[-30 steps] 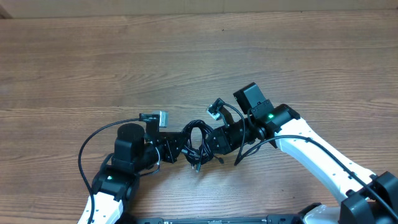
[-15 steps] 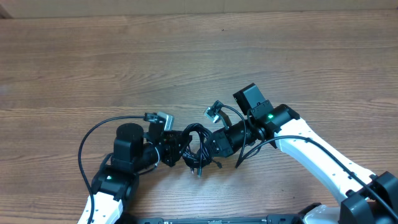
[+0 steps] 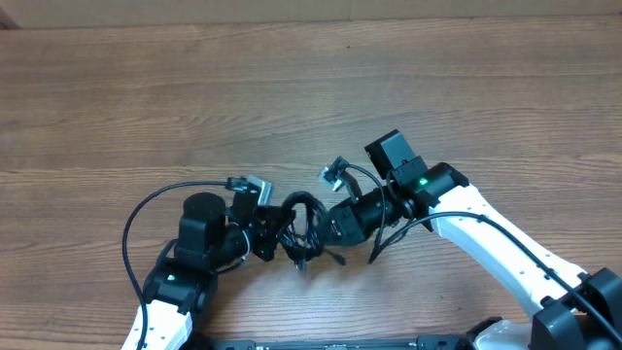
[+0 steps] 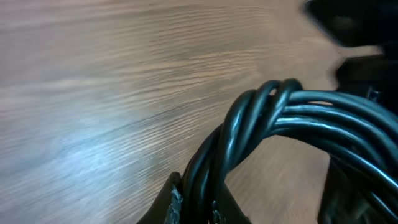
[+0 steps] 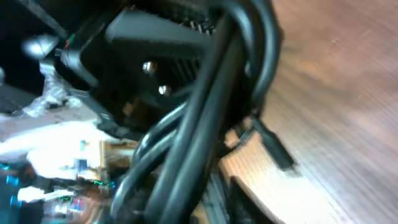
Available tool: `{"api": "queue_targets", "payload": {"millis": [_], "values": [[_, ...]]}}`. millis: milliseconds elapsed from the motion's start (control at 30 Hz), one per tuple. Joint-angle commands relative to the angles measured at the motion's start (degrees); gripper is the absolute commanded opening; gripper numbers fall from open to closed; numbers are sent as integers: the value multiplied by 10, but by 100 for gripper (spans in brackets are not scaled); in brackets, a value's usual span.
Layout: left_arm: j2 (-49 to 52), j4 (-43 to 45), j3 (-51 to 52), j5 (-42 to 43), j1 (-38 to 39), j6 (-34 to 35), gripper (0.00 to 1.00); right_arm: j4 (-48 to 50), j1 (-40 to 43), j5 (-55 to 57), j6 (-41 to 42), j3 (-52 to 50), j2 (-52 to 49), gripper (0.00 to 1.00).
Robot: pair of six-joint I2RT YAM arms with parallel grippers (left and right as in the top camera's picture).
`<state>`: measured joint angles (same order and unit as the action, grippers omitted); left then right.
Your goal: Untangle cables
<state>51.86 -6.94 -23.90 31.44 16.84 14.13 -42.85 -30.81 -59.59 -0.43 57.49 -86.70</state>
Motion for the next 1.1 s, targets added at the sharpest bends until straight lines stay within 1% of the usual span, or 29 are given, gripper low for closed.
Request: {"api": "queue_targets", "payload": {"millis": [0,33,67,100,133,200,267,333,467,567,700,800,867,900,1000,1067], "values": [[-1,-24,-7,-139,-7,111,4,10,-3,77,-9,-1,3,54],[-1,-30,-7,-146,-7,126,4,11,-3,94,-9,-1,3,63],[-1,-33,-7,-148,-7,137,4,13,-3,108,-9,-1,3,69],[-1,-35,-7,-149,-7,150,4,16,-3,119,-9,-1,3,78],[-1,-36,-7,-149,-7,161,4,20,-3,126,-9,-1,3,83],[-1,-36,-7,-149,-7,175,4,26,-3,134,-6,-1,3,90],[-1,-36,-7,-150,-7,183,4,32,-3,139,-4,-1,3,92],[-1,-36,-7,-149,-7,191,4,38,-3,152,5,-1,3,92],[-1,-38,-7,-149,-7,224,4,45,-3,156,6,-1,3,87],[-1,-40,-7,-149,-7,227,4,52,-3,162,6,-1,3,87],[-1,-60,-7,-162,-8,228,4,74,-3,202,6,-1,3,86],[-1,-96,-7,-203,-8,294,4,110,-2,257,5,-1,3,86],[-1,-112,-7,-222,-8,313,4,142,-2,306,5,-1,3,86],[-1,-113,-7,-221,-8,313,4,157,-2,308,6,-1,3,84],[-1,-112,-7,-209,-7,313,4,179,-2,284,5,-1,3,76],[-1,-112,-7,-209,-7,313,4,182,-5,269,5,-1,3,74]]}}
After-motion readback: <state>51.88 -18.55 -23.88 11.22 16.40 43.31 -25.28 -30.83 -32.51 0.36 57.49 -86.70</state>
